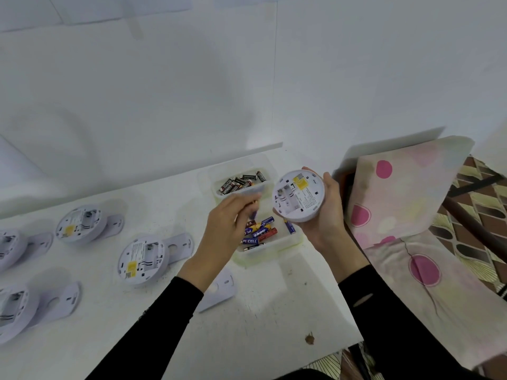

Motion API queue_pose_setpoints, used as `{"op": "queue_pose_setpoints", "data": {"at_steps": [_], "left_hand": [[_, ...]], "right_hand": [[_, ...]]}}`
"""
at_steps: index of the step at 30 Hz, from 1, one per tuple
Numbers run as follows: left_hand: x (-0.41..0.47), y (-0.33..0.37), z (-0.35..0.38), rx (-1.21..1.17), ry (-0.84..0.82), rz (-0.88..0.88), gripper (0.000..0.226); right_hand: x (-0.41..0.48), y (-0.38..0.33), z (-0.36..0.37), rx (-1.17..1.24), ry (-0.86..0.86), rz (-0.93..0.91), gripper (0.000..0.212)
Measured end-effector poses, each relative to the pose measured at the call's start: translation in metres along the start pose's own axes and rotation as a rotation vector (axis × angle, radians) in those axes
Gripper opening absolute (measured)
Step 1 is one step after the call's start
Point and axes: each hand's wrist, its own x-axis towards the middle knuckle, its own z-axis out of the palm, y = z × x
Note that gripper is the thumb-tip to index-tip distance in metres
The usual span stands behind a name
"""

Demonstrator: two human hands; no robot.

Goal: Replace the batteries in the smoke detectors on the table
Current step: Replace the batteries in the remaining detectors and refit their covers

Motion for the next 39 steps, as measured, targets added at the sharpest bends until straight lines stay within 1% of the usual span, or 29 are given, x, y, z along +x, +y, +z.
{"op": "queue_pose_setpoints", "data": {"at_steps": [2,3,4,5,7,8,10,12,14,16,17,18,21,24,26,28,29,31,33,35,36,37,39], "left_hand": [[-0.005,-0.004,0.008,-0.069,-0.189,-0.239,0.021],[-0.007,-0.003,0.014,-0.107,-0.267,-0.349,0.019],[-0.007,-0.002,0.020,-0.133,-0.315,-0.420,0.015],[-0.006,-0.001,0.026,-0.138,-0.342,-0.447,0.010],[-0.002,0.000,0.036,-0.117,-0.407,-0.429,0.003],[0.001,0.000,0.039,-0.085,-0.450,-0.406,0.004],[0.003,-0.002,0.041,-0.016,-0.510,-0.376,0.007],[0.005,-0.004,0.038,0.012,-0.482,-0.364,0.010],[0.008,-0.004,0.030,-0.073,-0.361,-0.430,0.017],[0.014,-0.001,0.020,-0.337,-0.199,-0.601,0.021],[0.018,-0.001,0.016,-0.508,-0.143,-0.692,0.022],[0.022,0.000,0.012,-0.667,-0.114,-0.763,0.029],[0.030,-0.002,-0.004,-0.998,-0.117,-0.922,0.055],[0.034,-0.003,-0.024,-1.194,-0.173,-1.020,0.075],[0.034,-0.005,-0.037,-1.260,-0.216,-1.019,0.081],[0.032,-0.008,-0.048,-1.320,-0.224,-1.007,0.083],[0.031,-0.010,-0.053,-1.351,-0.216,-1.005,0.083],[0.030,-0.014,-0.061,-1.389,-0.195,-1.003,0.082],[0.031,-0.018,-0.066,-1.369,-0.191,-0.995,0.077],[0.031,-0.023,-0.068,-1.336,-0.200,-0.991,0.069],[0.031,-0.024,-0.069,-1.324,-0.192,-0.998,0.065],[0.032,-0.025,-0.069,-1.326,-0.173,-1.008,0.062],[0.032,-0.029,-0.070,-1.352,-0.119,-1.026,0.058]], "right_hand": [[-0.003,-0.004,-0.002,0.030,-0.039,-0.004,0.039],[-0.005,-0.006,-0.002,0.023,-0.067,-0.008,0.042],[-0.006,-0.007,-0.003,0.013,-0.096,-0.005,0.046],[-0.006,-0.008,-0.004,0.010,-0.116,0.000,0.046],[-0.007,-0.009,-0.005,0.014,-0.117,0.005,0.036],[-0.006,-0.009,-0.006,0.015,-0.107,0.009,0.032],[-0.005,-0.010,-0.008,0.018,-0.097,0.019,0.031],[-0.003,-0.012,-0.011,0.014,-0.092,0.030,0.034],[0.000,-0.014,-0.012,-0.023,-0.100,0.044,0.033],[0.004,-0.015,-0.009,-0.113,-0.122,0.055,0.032],[0.006,-0.015,-0.006,-0.166,-0.144,0.059,0.032],[0.008,-0.014,-0.002,-0.215,-0.172,0.063,0.032],[0.016,-0.010,0.018,-0.410,-0.270,0.051,0.030],[0.024,-0.007,0.042,-0.667,-0.358,0.043,0.028],[0.031,-0.005,0.055,-0.821,-0.421,0.020,0.027],[0.034,-0.003,0.068,-0.944,-0.474,-0.017,0.011],[0.036,-0.001,0.074,-0.975,-0.502,-0.036,0.010],[0.039,0.004,0.085,-0.994,-0.535,-0.058,0.017],[0.048,0.013,0.093,-1.049,-0.581,-0.107,0.013],[0.061,0.025,0.098,-1.146,-0.623,-0.192,0.025],[0.064,0.030,0.101,-1.168,-0.620,-0.216,0.027],[0.067,0.034,0.104,-1.156,-0.607,-0.216,0.024],[0.069,0.038,0.108,-1.077,-0.573,-0.193,0.020]]}}
